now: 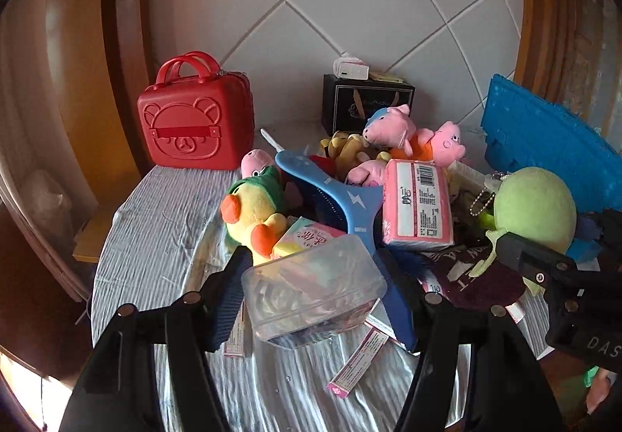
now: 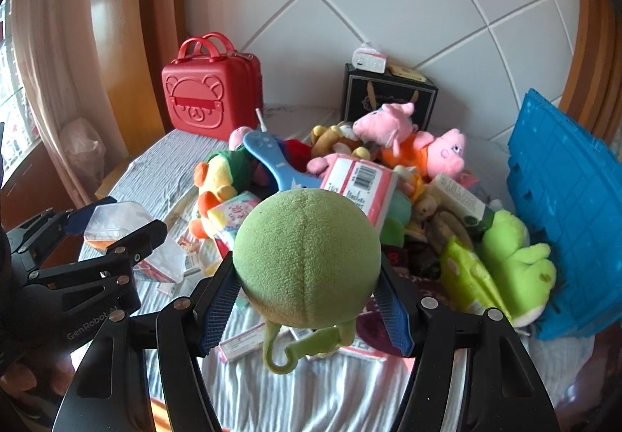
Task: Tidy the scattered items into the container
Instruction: 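Carry the clear box and green plush over the blue crate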
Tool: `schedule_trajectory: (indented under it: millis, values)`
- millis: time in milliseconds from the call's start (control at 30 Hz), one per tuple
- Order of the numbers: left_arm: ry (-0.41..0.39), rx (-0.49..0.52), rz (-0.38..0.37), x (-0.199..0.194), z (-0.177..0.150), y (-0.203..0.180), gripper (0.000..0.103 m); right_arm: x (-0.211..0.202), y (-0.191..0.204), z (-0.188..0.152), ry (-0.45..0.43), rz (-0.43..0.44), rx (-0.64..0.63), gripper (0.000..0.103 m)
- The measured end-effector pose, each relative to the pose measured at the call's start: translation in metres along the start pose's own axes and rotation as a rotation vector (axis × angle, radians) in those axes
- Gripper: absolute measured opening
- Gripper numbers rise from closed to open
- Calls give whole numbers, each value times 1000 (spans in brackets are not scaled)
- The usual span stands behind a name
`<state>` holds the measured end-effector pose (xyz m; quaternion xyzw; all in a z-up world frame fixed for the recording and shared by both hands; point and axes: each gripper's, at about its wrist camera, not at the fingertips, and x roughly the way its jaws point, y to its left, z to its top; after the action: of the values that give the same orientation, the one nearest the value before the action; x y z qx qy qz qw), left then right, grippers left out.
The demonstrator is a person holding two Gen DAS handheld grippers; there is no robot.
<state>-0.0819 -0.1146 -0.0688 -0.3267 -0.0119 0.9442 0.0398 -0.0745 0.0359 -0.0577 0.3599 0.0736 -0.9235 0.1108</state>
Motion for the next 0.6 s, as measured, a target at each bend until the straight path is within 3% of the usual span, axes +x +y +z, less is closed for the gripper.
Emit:
schedule_trajectory:
  millis: [233,600]
  values:
    - [-102,46,-17,-33,30,-89,63,-54,-76,6,-107,-45,31,66]
    - [-212,82,-47,-77,63,-284,63,-137,-249,0,-229,-101,13,66]
